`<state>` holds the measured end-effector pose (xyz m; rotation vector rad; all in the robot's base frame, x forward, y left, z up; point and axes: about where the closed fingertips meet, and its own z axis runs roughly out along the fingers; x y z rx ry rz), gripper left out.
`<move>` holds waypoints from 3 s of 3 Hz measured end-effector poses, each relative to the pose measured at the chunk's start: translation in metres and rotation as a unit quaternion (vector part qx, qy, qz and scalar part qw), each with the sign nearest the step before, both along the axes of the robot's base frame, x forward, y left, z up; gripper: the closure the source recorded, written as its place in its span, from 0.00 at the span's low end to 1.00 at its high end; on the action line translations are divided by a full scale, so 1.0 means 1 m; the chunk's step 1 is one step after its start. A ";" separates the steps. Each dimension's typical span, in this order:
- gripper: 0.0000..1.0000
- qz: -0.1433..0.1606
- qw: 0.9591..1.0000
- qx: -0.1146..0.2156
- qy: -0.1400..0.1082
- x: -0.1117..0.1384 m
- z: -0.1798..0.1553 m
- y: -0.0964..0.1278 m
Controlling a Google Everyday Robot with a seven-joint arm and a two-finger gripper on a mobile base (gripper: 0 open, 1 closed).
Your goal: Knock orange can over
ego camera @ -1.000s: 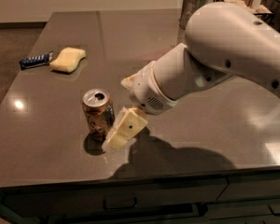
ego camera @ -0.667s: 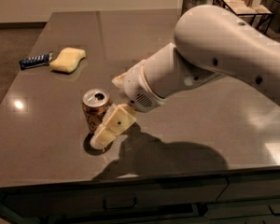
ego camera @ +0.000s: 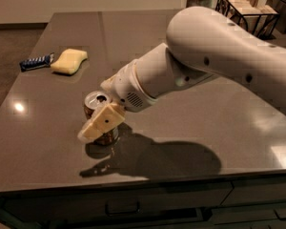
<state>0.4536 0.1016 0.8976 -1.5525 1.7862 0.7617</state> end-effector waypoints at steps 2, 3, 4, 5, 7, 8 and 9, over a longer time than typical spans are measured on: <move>0.64 0.008 1.000 0.010 0.020 0.001 0.012 -0.002; 0.86 0.007 0.999 -0.014 0.030 0.013 0.018 -0.010; 1.00 0.009 0.995 -0.091 0.037 0.038 0.019 -0.034; 1.00 0.027 0.981 -0.192 0.031 0.060 0.011 -0.058; 0.81 0.076 0.922 -0.379 -0.008 0.056 -0.008 -0.094; 0.59 0.090 0.899 -0.427 -0.026 0.052 -0.013 -0.100; 0.36 0.087 0.899 -0.427 -0.033 0.055 -0.014 -0.099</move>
Offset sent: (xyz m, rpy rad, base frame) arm 0.0082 -0.0086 0.0163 0.0112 0.0676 0.0148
